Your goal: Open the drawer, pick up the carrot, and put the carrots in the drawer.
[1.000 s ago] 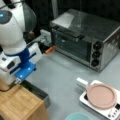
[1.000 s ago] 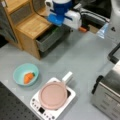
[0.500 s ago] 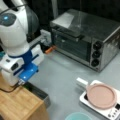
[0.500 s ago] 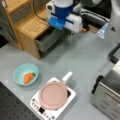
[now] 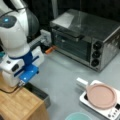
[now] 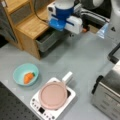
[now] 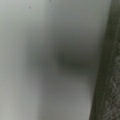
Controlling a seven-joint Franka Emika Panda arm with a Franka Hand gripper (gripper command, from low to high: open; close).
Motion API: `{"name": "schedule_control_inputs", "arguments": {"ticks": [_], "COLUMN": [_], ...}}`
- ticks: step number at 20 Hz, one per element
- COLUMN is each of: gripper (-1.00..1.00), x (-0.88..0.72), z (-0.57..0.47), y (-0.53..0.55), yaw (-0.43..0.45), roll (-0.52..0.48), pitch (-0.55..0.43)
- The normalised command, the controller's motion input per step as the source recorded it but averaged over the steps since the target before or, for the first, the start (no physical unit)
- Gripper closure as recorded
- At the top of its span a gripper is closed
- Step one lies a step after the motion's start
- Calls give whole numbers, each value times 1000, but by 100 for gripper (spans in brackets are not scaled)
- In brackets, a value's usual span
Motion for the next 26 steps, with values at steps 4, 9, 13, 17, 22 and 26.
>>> {"name": "schedule_control_inputs", "arguments": {"ticks": [4,9,13,17,22,26], "gripper": [-100,-100,-100,-100,-100,-100], "x": [-176,-211,-197,-149,-112,-100], "z": [-229,-180,-166,-124,-79,-65], "y": [268,369,360,241,155,188], "yaw": [40,-12,-64,-79,-81,-89], "roll": [-66,-56,-31,-8,11,35], "pitch": [-59,-56,-74,-93,-103,-89]}}
